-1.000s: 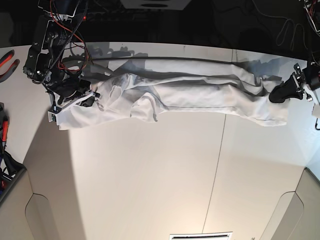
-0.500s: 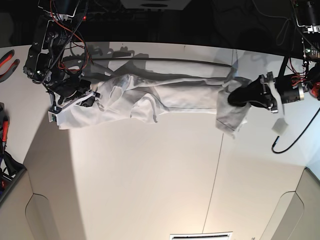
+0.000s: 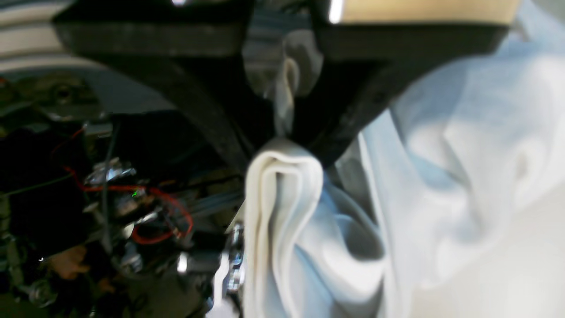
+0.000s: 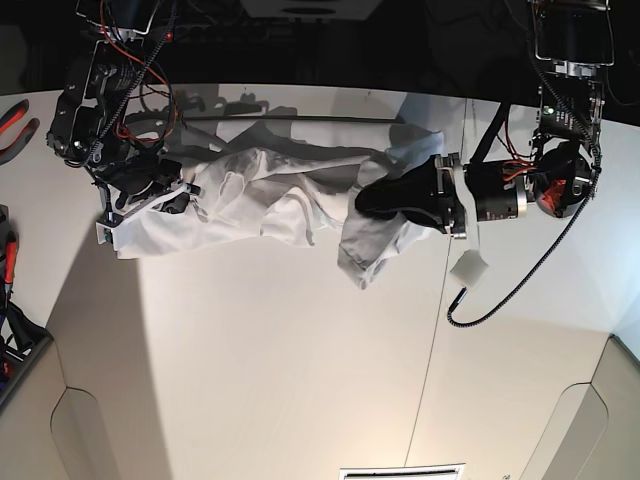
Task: Layout the t-shirt on the table in an organized manner, then fold the t-shirt properly
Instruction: 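Fold the hem end with the left gripper over toward the collar end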
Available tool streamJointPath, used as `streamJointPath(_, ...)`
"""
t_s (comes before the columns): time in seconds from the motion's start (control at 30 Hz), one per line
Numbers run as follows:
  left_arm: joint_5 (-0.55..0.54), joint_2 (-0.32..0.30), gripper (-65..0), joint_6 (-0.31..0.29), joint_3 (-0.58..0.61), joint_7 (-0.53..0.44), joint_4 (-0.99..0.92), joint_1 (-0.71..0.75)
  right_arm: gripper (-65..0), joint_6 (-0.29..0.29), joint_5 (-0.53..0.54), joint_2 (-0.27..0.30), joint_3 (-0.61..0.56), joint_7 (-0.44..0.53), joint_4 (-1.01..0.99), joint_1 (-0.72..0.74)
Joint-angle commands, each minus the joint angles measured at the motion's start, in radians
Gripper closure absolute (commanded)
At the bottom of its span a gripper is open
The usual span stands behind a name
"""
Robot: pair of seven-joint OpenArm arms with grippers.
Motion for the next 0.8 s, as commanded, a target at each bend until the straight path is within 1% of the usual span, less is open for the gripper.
streamJointPath(0.0, -0.036, 0.000, 0.0, -0.009, -0.004, -0.011, 0.022, -0.017, 0.0, 0.000, -0.010, 0.006, 0.000, -0.018, 0.011, 0.000)
streamJointPath(0.2, -0.036, 0.000, 0.0, -0.009, 0.011, -0.013, 0.052, -0.016, 0.0, 0.000, -0.010, 0.006, 0.000, -0.018, 0.011, 0.000)
streamJointPath(0.27, -0.036, 0.000, 0.0, -0.009, 0.052, -0.012, 0.054, -0.016, 0.0, 0.000, -0.010, 0.006, 0.000, -0.018, 0.011, 0.000)
streamJointPath(0.37, -0.036, 0.002, 0.0, -0.009, 0.154, -0.014, 0.054, -0.016, 0.0, 0.000, -0.009, 0.006, 0.000, -0.018, 0.011, 0.000)
streamJointPath(0.43, -0.027, 0.015, 0.0, -0.009, 0.209, -0.052, 0.054, -0.017, 0.0, 0.001, -0.009, 0.006, 0.000, -0.018, 0.011, 0.000)
streamJointPath(0.53, 0.108, 0.061, 0.0, -0.009, 0.233, -0.139, 0.054, -0.030, 0.0, 0.001, -0.009, 0.006, 0.000, -0.018, 0.011, 0.000)
streamJointPath(0.6, 0.182, 0.087, 0.0, -0.009, 0.233, -0.174, 0.054, -0.049, 0.0, 0.001, -0.010, 0.006, 0.000, -0.018, 0.011, 0.000)
streamJointPath(0.67, 0.224, 0.102, 0.0, -0.009, 0.233, -0.178, 0.054, -0.067, 0.0, 0.000, -0.010, 0.006, 0.000, -0.018, 0.011, 0.000)
streamJointPath(0.77, 0.256, 0.105, 0.0, -0.009, 0.233, -0.178, 0.054, -0.078, 0.0, 0.001, -0.010, 0.006, 0.000, -0.018, 0.011, 0.000)
